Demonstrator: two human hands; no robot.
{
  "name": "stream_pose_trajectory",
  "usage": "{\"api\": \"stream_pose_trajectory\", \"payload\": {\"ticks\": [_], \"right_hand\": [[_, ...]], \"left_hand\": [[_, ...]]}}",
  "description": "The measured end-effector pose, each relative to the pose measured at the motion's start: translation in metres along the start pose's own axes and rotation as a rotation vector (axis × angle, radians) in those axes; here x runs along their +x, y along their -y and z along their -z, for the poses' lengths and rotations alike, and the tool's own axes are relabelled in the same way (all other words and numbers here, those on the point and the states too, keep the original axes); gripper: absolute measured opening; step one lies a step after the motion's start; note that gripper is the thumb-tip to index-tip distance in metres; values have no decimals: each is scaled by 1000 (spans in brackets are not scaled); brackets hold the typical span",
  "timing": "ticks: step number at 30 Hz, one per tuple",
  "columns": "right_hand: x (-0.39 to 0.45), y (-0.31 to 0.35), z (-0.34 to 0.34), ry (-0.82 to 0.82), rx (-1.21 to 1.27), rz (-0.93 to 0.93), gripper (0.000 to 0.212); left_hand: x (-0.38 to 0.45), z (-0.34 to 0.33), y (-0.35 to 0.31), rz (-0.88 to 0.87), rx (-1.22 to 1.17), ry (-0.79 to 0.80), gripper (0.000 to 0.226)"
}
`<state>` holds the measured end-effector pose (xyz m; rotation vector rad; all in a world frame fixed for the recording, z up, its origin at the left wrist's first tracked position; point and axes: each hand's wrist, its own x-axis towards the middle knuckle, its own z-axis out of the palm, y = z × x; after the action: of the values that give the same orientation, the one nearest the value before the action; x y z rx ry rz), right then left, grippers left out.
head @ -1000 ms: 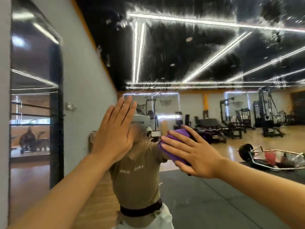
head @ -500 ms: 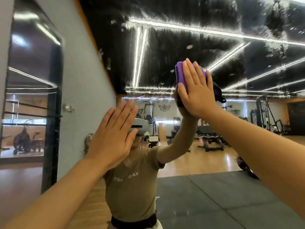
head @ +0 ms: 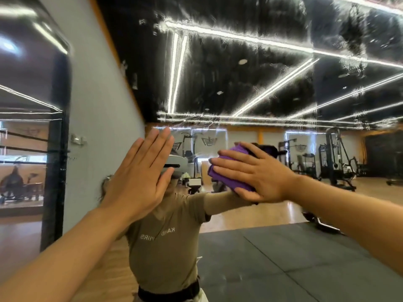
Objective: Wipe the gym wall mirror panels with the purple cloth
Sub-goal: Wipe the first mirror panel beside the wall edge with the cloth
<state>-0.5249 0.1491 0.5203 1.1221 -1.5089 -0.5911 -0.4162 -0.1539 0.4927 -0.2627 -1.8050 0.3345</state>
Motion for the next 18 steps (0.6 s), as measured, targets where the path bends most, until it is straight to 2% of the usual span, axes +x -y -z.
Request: {"api": "stream_pose_trajectory", "payload": {"ticks": [2,6,8,10,12,18], "right_hand": [[15,-30,7,-38,26,-72,61],[62,-75,29,-195,143,-579,65],[82,-76,32,-225,217,-792,66],[92,-56,29,-268,247,-876,65],[87,-21,20,-300,222,-798,63],[25,109,-8,-173,61,-261,59]], "left_hand": [[0,0,0,4,-7,0,65],[-2,1,1,15,-22,2,65],[-3,1,0,18,-18,-13,65],[-3,2,-2,25,0,-39,64],[-6,3,-2,43,20,-59,64],[-26,12,13,95,30,-74,63]]}}
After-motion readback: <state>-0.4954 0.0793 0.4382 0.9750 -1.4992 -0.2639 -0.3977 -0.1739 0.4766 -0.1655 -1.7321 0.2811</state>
